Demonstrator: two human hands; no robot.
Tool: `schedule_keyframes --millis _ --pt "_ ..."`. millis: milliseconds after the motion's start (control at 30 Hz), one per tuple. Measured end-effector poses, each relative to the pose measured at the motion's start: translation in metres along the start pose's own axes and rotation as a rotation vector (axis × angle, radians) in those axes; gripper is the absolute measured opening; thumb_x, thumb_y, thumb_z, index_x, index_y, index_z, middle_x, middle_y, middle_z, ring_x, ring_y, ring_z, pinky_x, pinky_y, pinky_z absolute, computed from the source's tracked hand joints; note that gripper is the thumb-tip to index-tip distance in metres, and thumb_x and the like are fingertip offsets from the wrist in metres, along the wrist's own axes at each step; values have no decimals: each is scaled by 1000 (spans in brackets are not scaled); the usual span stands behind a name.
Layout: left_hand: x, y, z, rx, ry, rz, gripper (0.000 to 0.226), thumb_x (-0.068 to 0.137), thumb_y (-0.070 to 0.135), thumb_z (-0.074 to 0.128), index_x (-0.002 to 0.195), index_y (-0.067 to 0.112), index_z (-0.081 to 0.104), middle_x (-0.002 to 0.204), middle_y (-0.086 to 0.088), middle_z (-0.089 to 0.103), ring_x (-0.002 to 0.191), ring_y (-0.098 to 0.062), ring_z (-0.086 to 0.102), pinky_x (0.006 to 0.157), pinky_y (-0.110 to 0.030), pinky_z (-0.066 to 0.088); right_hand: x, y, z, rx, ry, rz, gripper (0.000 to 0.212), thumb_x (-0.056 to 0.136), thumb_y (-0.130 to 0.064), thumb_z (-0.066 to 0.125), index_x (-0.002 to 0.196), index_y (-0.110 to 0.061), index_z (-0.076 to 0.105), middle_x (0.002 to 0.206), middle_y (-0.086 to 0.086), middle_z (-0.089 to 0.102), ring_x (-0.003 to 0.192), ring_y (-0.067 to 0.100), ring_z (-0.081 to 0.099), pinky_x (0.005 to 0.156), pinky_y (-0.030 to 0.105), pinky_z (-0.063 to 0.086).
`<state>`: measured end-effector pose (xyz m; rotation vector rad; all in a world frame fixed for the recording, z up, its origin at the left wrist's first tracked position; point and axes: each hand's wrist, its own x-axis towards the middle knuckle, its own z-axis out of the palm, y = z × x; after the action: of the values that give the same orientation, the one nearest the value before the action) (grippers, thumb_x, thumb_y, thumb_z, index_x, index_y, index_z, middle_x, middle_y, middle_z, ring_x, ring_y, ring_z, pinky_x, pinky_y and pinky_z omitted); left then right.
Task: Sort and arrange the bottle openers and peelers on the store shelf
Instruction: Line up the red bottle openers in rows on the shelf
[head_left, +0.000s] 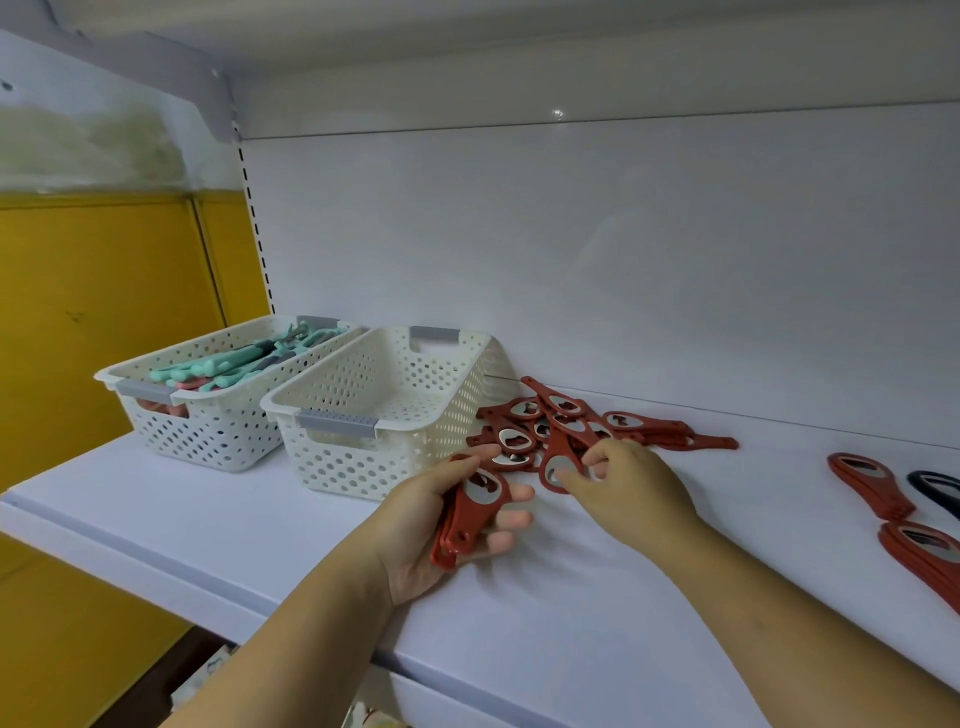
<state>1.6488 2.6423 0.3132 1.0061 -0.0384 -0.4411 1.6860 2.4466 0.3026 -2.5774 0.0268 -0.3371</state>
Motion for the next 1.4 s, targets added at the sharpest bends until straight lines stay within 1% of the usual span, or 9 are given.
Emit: schedule_keyframes --millis 167,333,500,633,733,967,1200,1333,1400 --pt "-1 1 1 34 -6 -20 30 95 27 43 117 11 55 93 -19 69 51 -22 60 39 -20 47 7 -5 10 -171 -63 54 45 79 -60 60 78 -16 53 75 -1 55 70 20 54 51 26 33" --pt "0 1 -1 -1 -22 -30 36 80 25 56 114 11 58 90 -19 67 52 -18 57 36 -19 45 12 5 -2 135 -43 81 31 89 -31 60 66 -13 48 62 4 46 58 21 43 55 29 32" --pt "-1 3 0 -164 -57 -79 35 81 11 51 115 5 58 98 -34 64 73 -38 70 53 -37 59 5 -4 -14 607 171 6 28 96 -20 52 71 -15 61 67 -3 60 63 13 53 56 26 39" --pt "-3 0 1 -30 -132 -111 36 82 19 49 110 4 66 98 -28 67 79 -37 71 51 -35 59 -18 -26 -26 948 -196 -106 20 95 -9 53 81 -14 67 55 -9 56 38 -2 42 40 10 31" --pt "-5 -1 0 76 -205 -138 36 87 31 52 107 7 70 105 -24 67 78 -33 71 55 -34 60 -35 -35 -21 828 -333 -250 13 90 -8 61 92 -14 73 60 -12 67 50 -1 57 49 10 42" --pt "-4 -3 -1 239 -246 33 41 90 44 51 120 20 63 92 -14 63 63 -18 61 44 -21 49 -37 -36 -16 871 -241 -235 11 83 4 66 81 -7 66 58 -13 67 50 7 57 51 19 49" --pt "-9 -6 9 289 -81 122 32 88 1 54 119 11 52 78 -14 58 53 -20 52 42 -24 42 -41 -41 -10 464 -38 -310 19 81 -20 72 65 -28 65 47 -13 50 46 4 40 52 19 35" --pt "-16 -15 30 238 -1 245 12 94 7 49 100 17 51 79 -11 50 56 -21 52 54 -32 45 -67 -32 -38 443 -220 -229 39 88 -32 65 49 -32 65 43 -12 37 44 5 31 49 19 26" --pt "-17 -22 45 287 -6 331 6 95 11 49 98 17 49 80 -9 50 64 -20 56 67 -38 51 -88 -22 -57 550 -268 -182 24 89 -32 64 67 -35 72 39 -16 43 41 1 40 48 10 28"
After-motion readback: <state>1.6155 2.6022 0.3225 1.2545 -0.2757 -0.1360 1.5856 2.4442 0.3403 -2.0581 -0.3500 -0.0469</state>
